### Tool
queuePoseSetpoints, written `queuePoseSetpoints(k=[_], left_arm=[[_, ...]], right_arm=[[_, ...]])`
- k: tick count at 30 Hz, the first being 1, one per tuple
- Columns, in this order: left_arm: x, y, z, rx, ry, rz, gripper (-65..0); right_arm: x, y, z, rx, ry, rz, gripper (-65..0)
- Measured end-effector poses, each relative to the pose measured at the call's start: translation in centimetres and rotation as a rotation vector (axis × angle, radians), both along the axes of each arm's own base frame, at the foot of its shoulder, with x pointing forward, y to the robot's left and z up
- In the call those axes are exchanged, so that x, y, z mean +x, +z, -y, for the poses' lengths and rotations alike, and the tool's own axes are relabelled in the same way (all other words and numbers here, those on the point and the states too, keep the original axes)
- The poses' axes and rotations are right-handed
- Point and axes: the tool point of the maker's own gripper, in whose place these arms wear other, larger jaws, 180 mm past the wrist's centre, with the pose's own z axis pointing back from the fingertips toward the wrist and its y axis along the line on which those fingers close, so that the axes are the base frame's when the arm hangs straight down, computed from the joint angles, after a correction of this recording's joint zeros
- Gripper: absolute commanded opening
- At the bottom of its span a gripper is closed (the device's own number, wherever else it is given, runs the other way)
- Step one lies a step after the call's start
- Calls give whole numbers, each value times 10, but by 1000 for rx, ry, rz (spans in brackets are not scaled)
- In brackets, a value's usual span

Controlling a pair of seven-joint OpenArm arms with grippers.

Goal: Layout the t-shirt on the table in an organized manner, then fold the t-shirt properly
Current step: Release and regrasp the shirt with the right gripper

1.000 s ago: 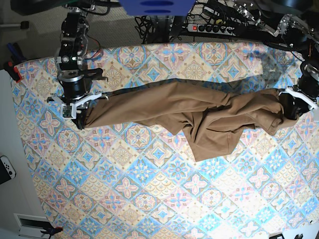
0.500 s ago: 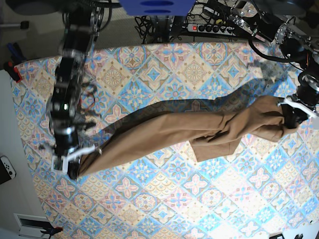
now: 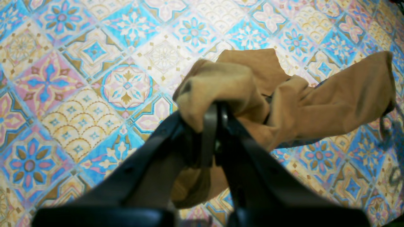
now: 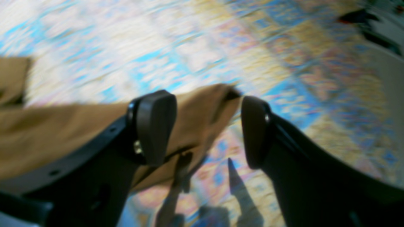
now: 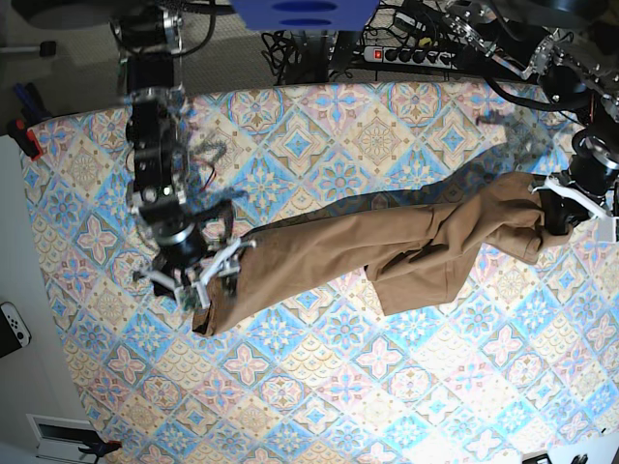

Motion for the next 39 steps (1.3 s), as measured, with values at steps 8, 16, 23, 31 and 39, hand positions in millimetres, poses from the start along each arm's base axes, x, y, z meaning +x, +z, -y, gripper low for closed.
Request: queuePoseSetpoints(k=[8, 16, 23, 31, 39], left_arm=[[-2, -5, 5, -23, -5, -5, -650], [-5, -9, 5, -24, -4, -18, -650], [-4, -8, 5, -24, -4, -17, -650], [-3, -7, 4, -23, -2, -14, -650], [6, -13, 28, -25, -89, -35, -650]], right_arm=[[-34, -41, -1, 40, 4, -7, -296], [-46, -93, 6, 65, -12, -61, -296], [-55, -120, 10, 65, -21, -119, -296], [-56, -143, 15, 91, -42, -142, -296], [7, -100, 19, 59, -34, -44, -296]])
